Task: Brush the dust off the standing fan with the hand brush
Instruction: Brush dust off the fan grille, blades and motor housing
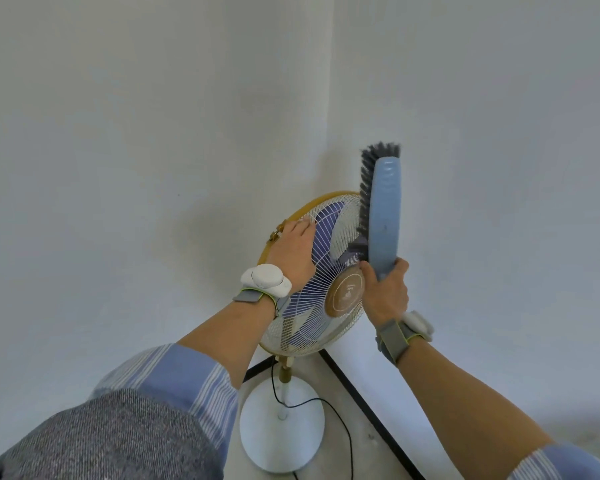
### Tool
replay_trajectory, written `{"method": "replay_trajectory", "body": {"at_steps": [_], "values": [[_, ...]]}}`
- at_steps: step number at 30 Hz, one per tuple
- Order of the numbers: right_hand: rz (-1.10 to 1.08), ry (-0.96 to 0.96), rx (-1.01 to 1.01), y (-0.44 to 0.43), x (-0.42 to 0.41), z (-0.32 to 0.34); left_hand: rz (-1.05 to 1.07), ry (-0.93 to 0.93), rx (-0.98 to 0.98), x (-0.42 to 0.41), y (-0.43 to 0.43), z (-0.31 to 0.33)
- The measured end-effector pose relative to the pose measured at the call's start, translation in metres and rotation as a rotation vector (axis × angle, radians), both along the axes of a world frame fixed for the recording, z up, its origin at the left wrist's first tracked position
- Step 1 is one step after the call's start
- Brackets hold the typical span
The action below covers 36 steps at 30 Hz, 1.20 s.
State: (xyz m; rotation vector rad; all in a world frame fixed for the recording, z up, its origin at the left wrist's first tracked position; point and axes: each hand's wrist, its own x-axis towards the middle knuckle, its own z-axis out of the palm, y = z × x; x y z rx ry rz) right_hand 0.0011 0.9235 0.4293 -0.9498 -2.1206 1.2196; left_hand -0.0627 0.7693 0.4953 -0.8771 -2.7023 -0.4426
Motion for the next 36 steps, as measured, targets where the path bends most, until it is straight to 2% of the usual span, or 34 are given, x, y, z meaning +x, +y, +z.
{"method": "replay_trajectory", "body": {"at_steps": [4,8,11,13,14,17,18,22,27,30,36], "values": [[0.151,-0.034,-0.105,-0.008,0.003,-0.011,0.003,-0.001,-0.007,-0.004,-0.004,0.001],[0.231,0.172,-0.482,-0.023,-0.002,-0.01,0.047,0.02,-0.012,-0.005,-0.012,-0.001],[0.324,0.263,-0.636,-0.021,-0.008,0.011,0.048,0.016,-0.027,-0.006,-0.015,-0.003],[0.365,0.226,-0.598,-0.015,-0.011,0.018,0.032,0.023,-0.038,-0.006,-0.016,-0.004],[0.347,0.177,-0.513,-0.011,-0.013,0.018,0.03,0.026,-0.039,-0.006,-0.016,-0.005],[0.158,-0.011,-0.086,0.003,-0.008,0.02,0.02,0.018,-0.09,-0.006,-0.017,-0.005],[0.102,-0.013,-0.018,0.005,-0.006,0.024,0.024,0.025,-0.123,-0.007,-0.017,-0.005],[0.074,0.065,0.078,0.004,-0.006,0.041,0.096,0.137,-0.233,-0.008,-0.015,-0.009],[0.141,-0.005,0.176,0.0,-0.005,0.043,0.211,-0.047,-0.131,-0.014,-0.018,-0.013],[0.224,-0.075,0.158,-0.006,-0.001,0.03,0.217,-0.048,-0.109,-0.015,-0.02,-0.016],[0.4,0.152,-0.162,-0.009,-0.006,0.036,0.236,-0.012,-0.087,-0.02,-0.027,-0.016]]}}
